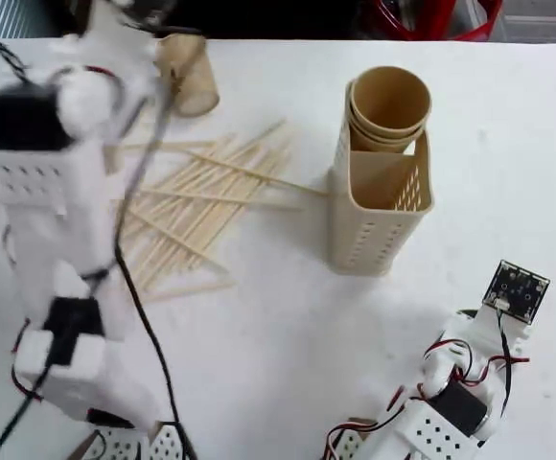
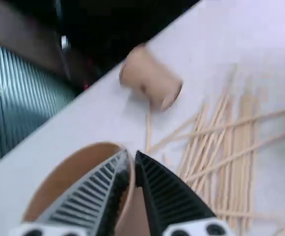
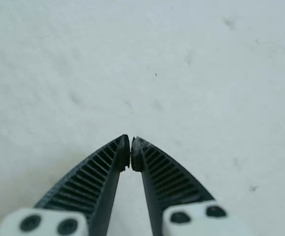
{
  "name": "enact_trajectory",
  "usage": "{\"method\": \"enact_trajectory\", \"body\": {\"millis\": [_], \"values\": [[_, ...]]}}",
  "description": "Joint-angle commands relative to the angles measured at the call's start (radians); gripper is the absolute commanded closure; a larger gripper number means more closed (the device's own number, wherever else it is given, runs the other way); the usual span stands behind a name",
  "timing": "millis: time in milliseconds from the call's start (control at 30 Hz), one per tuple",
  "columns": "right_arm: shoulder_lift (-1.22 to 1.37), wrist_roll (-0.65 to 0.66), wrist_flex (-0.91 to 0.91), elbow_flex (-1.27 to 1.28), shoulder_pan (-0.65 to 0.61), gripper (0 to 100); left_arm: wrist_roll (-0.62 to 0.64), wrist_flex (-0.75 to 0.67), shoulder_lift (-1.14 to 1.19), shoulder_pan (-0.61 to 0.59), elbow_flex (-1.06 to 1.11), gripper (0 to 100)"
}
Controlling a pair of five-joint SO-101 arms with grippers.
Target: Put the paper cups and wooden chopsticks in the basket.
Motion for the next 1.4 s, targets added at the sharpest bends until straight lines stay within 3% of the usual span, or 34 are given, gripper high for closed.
{"method": "enact_trajectory", "body": {"millis": [0, 167, 300, 733, 967, 1367], "values": [[0.007, 0.012, -0.010, 0.006, 0.007, 97.8, 0.124, -0.189, -0.147, 0.318, -0.005, 98], [0.007, 0.012, -0.010, 0.006, 0.007, 97.8, 0.140, -0.439, -0.127, 0.521, 0.029, 98], [0.007, 0.012, -0.010, 0.006, 0.007, 97.8, 0.132, -0.535, -0.051, 0.628, 0.100, 98], [0.007, 0.012, -0.010, 0.006, 0.007, 97.8, 0.132, -0.879, 0.156, 0.719, 0.101, 98], [0.007, 0.012, -0.010, 0.006, 0.007, 97.8, 0.132, -0.944, 0.231, 0.733, 0.101, 98], [0.007, 0.012, -0.010, 0.006, 0.007, 97.8, 0.132, -0.905, 0.315, 0.737, 0.101, 98]]}}
